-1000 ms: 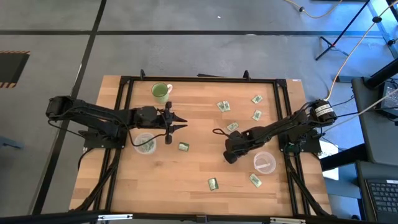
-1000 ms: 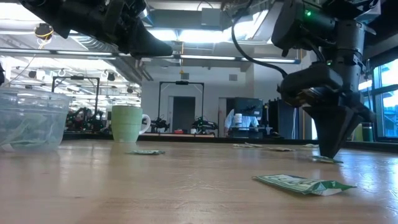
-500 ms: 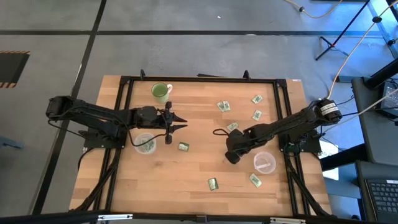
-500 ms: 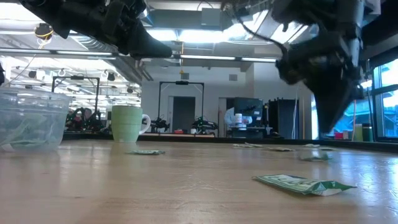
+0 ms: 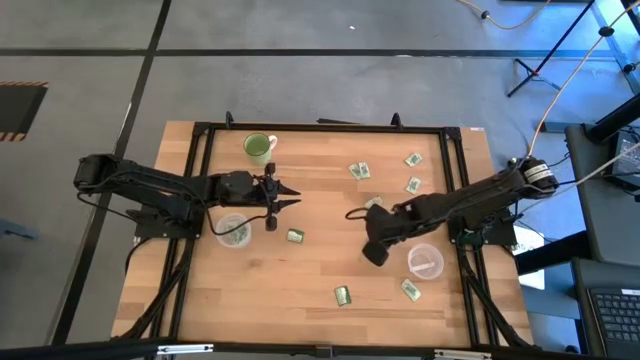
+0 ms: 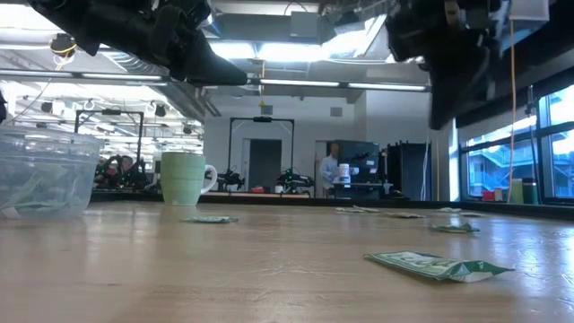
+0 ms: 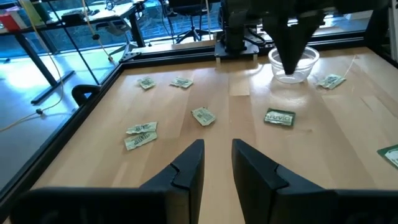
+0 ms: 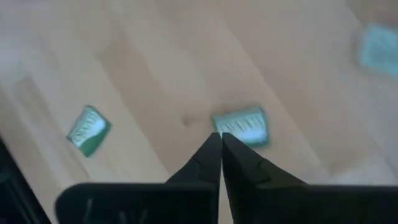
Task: Pick and place items into bin
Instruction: Put the truvia packet into the right transparent bin
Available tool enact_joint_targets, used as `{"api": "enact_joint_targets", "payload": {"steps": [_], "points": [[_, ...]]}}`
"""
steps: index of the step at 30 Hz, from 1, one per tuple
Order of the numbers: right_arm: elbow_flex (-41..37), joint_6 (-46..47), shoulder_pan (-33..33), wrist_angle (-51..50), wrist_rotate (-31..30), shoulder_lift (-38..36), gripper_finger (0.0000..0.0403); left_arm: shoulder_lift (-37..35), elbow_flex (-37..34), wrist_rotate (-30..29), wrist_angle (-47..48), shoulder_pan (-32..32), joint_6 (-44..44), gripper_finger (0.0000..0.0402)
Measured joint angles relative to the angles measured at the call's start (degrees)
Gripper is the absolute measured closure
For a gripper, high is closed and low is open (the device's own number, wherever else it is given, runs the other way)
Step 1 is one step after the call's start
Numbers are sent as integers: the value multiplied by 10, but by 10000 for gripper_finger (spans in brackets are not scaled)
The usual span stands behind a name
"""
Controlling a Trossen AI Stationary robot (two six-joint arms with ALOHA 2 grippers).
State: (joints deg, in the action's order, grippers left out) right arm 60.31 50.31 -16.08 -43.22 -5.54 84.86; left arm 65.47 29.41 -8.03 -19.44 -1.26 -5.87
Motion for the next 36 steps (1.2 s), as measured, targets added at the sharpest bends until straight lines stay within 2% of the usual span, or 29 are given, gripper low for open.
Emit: {"api": "enact_joint_targets", "payload": {"steps": [5,10,15,18,22,28,33,36], "points": [[0,-57,0,43,0,0,371,0,0,0,2,0,0,325],[0,-55,0,41,0,0,369,0,0,0,3,0,0,325],[0,-12,0,29,1,0,362,0,0,0,3,0,-3,325],[0,25,0,-1,0,0,337,0,0,0,3,0,-3,325],[-2,61,0,-36,-1,0,280,0,0,0,3,0,-3,325],[-34,67,0,-15,-9,-1,207,0,0,0,3,0,-3,325],[-78,136,4,53,-9,2,188,0,0,0,11,0,-3,325],[-102,166,5,55,-9,12,187,0,0,0,26,0,-3,325]]}}
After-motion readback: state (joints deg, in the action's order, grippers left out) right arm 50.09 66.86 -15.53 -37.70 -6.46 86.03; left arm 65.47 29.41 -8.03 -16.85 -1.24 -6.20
